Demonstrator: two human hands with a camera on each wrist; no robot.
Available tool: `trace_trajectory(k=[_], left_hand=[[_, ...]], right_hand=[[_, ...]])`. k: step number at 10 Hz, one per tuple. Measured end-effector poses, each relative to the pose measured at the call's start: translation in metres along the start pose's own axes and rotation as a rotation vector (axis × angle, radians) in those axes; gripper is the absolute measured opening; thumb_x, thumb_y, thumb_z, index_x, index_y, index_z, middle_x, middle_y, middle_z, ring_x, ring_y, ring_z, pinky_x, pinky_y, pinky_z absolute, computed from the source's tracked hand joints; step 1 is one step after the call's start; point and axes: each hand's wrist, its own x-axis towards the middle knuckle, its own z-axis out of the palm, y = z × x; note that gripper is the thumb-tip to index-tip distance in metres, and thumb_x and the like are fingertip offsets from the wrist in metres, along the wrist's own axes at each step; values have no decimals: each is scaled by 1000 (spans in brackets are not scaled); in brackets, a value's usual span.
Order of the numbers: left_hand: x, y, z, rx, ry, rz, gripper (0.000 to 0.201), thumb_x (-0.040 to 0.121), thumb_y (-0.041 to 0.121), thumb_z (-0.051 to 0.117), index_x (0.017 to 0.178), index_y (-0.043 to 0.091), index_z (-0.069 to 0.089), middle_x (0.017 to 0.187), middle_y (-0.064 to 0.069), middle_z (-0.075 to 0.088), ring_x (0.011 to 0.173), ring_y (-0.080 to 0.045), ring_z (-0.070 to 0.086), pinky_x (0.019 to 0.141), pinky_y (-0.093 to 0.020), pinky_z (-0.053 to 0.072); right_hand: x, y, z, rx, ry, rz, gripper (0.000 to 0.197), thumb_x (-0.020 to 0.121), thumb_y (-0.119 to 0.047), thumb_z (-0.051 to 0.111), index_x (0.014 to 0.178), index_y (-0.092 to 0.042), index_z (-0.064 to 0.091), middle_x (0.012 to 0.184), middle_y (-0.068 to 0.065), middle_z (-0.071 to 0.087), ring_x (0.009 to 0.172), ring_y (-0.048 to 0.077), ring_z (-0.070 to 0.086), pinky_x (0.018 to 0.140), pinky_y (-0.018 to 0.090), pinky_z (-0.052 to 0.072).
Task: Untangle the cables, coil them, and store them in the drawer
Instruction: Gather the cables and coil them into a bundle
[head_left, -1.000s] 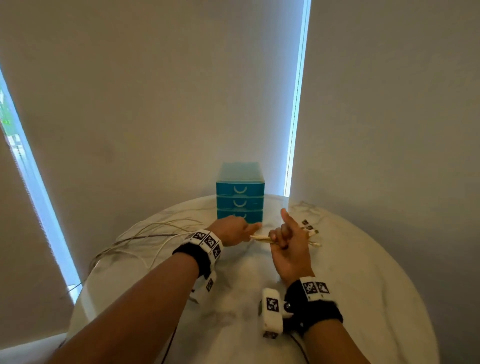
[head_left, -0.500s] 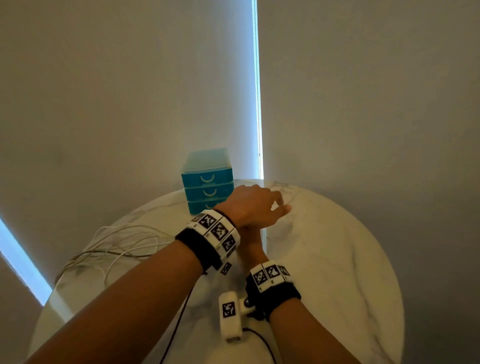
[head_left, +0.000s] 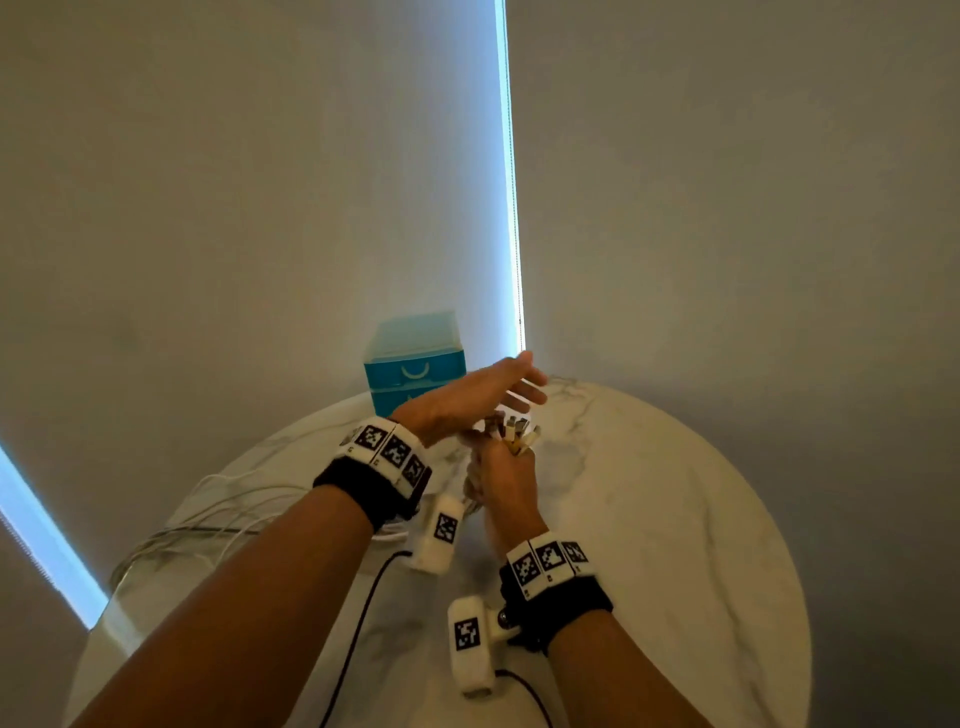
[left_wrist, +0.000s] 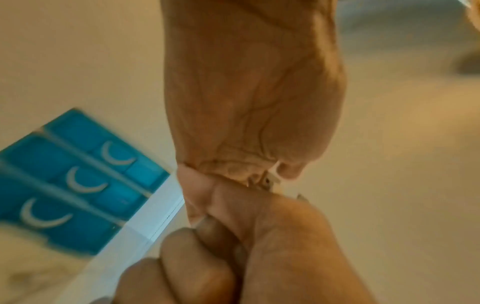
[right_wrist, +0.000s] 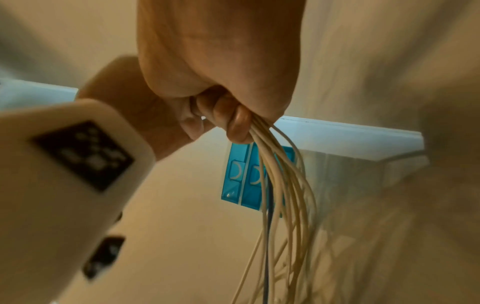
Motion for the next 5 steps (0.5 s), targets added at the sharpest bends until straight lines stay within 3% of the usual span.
trace_trajectory(k=[1, 2, 3, 4, 5], left_hand=[[-11, -28, 9, -99, 89, -46, 78, 104, 75, 15, 135, 24, 64, 136, -5, 69, 128, -27, 64, 113, -50, 50], [-12, -56, 18, -136, 131, -145, 87, 98, 84, 14, 126, 20, 66, 118, -9, 73, 108, -25, 72, 101, -47, 60], [-10, -72, 24, -186, 112, -153, 97, 94, 87, 10, 116, 13, 69, 89, -8, 71, 79, -18, 69, 83, -38, 59], [-16, -83, 29, 27, 38, -133, 98, 93, 84, 1, 101, 12, 68, 77, -6, 68, 60, -13, 64, 61, -28, 54], [-22, -98, 29, 169, -2, -107, 97, 92, 87, 5, 98, 14, 68, 79, -6, 66, 59, -12, 51, 58, -23, 46]], right_hand=[[3, 6, -10, 150, -18, 79, 19, 101, -9, 58, 86, -14, 66, 59, -1, 62, 49, 8, 55, 51, 26, 41], [7, 7, -12, 268, -55, 123, 15, 98, -16, 67, 103, -6, 77, 86, 17, 77, 76, 28, 73, 60, 33, 53], [12, 3, -14, 376, -9, 181, 48, 101, -40, 70, 59, -17, 63, 51, 1, 42, 47, 15, 40, 53, 30, 37], [16, -3, -22, 477, -17, 217, 62, 103, -55, 62, 56, -25, 36, 48, -3, 24, 42, 11, 24, 51, 29, 30], [23, -1, -29, 541, -7, 306, 61, 105, -55, 59, 58, -24, 35, 49, -2, 24, 42, 12, 26, 45, 28, 33]])
